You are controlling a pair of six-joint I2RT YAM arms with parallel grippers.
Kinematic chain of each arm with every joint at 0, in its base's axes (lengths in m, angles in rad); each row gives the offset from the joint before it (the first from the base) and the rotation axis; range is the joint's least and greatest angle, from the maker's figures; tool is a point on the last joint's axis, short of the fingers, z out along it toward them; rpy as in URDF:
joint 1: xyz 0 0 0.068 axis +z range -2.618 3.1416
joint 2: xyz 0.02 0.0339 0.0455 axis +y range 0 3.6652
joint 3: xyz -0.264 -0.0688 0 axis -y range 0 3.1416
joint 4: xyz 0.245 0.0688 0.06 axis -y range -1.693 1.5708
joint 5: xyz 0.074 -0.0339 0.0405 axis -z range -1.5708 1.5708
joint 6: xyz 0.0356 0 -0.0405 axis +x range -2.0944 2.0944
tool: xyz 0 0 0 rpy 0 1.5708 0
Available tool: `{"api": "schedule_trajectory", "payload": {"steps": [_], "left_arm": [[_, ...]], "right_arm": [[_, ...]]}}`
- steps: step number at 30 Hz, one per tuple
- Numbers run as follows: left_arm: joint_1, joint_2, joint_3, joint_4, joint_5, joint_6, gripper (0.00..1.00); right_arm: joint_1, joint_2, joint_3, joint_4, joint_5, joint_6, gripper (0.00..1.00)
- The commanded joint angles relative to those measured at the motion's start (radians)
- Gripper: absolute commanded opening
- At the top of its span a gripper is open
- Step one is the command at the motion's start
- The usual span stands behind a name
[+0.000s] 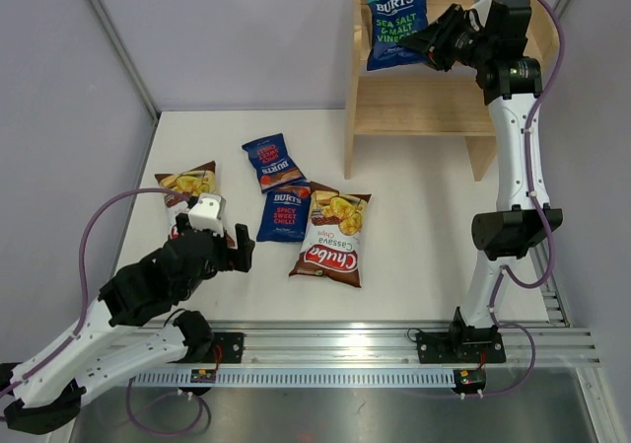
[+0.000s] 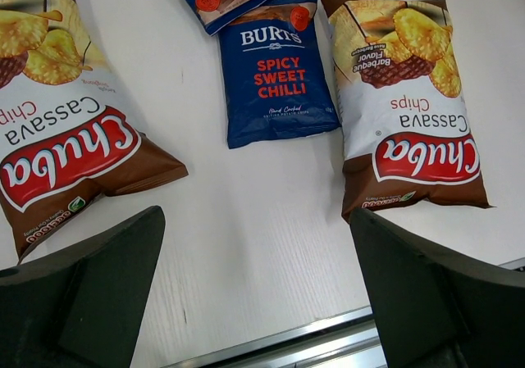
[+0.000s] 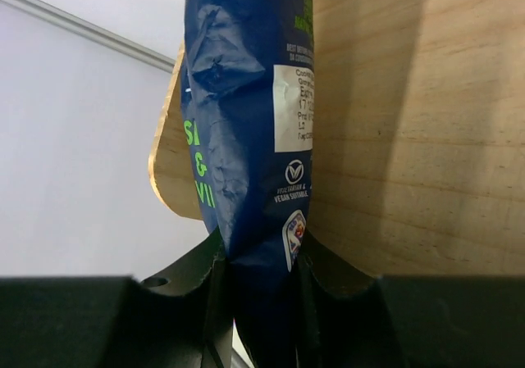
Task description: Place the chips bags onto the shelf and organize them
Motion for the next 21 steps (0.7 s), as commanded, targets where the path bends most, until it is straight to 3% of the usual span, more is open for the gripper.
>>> {"api": "schedule_trajectory", "payload": {"steps": [1,5,8,15,16,21], "left_arm": [[0.005,-0.014,-0.001,0.056,-0.028,0.010,0.99],[0.006,-0.028,-0.010,0.062,-0.022,0.002,0.99],[0.008,-0.033,-0.015,0.063,-0.020,0.004,0.99],[0.009,-0.028,-0.019,0.063,-0.010,0.002,0.99],[0.009,-0.030,-0.022,0.063,-0.010,0.001,0.99],[0.009,-0.034,-0.024,0.063,-0.003,0.001,0.99]], "right_arm": [[-0.005,-0.026,0.012,0.000,0.001,0.022,0.23],[-0.005,0.058,0.159,-0.054,-0.014,0.036,0.22],[-0.005,0.069,0.161,-0.030,-0.022,0.065,0.24],[-0.004,0.112,0.211,0.007,-0.036,0.100,0.40],[-0.004,0.116,0.215,0.018,-0.044,0.102,0.49],[-0.005,0.101,0.235,0.018,0.008,0.025,0.59]]}}
